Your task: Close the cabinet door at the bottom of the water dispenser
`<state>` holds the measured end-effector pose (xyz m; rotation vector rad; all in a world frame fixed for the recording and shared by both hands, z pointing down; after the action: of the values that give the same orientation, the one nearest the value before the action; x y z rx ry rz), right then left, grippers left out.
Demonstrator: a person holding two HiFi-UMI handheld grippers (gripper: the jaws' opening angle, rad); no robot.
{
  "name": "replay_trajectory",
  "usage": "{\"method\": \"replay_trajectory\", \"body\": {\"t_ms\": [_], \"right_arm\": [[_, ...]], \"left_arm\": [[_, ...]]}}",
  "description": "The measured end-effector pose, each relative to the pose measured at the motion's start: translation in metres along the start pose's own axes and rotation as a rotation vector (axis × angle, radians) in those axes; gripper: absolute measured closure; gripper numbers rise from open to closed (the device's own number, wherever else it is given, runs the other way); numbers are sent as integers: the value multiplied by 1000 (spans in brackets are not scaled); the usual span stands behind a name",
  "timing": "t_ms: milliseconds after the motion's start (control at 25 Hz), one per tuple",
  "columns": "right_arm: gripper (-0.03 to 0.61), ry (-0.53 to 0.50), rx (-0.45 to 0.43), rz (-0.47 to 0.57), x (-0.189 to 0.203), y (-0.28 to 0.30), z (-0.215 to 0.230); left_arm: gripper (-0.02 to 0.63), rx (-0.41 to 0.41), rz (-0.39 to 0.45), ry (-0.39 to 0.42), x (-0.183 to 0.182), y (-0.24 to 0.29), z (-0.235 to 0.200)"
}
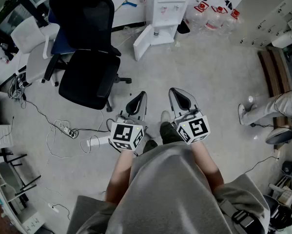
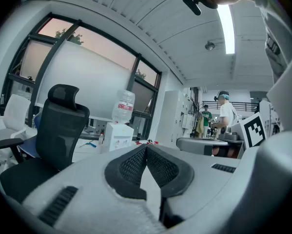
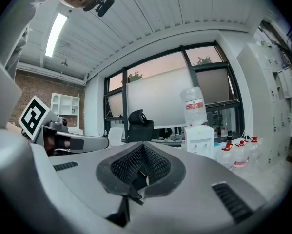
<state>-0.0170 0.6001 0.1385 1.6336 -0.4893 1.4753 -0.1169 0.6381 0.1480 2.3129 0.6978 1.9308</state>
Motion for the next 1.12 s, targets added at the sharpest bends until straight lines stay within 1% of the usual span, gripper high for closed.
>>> {"method": "replay_trajectory", "body": {"t_ms": [200, 400, 640, 880, 1120], "right_arm": [[569, 6, 4, 8, 2, -16, 1], [569, 2, 17, 17, 1, -22, -1], [569, 3, -12, 39, -3, -20, -3], [568, 22, -8, 50, -4, -13, 20], [568, 30, -30, 51, -6, -5, 65]], "left_arm": [[606, -11, 1, 11, 3, -8, 16], [606, -9, 11, 36, -2, -10, 22], [606, -13, 21, 38, -6, -7, 23], [606, -21, 4, 34, -8, 15, 24], [606, -30, -12, 33, -17, 56, 34]]}}
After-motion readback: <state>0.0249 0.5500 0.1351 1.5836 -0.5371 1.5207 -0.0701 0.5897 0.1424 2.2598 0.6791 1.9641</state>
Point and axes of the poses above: the fingertips, and each gripper's own axes: y forward along the fingers, z to its right, x out of its underside, the point moved 1 cm from there along -y, backward along the fingers, and after that the axes turned 13 degrees about -z, right-handed, at the moved point
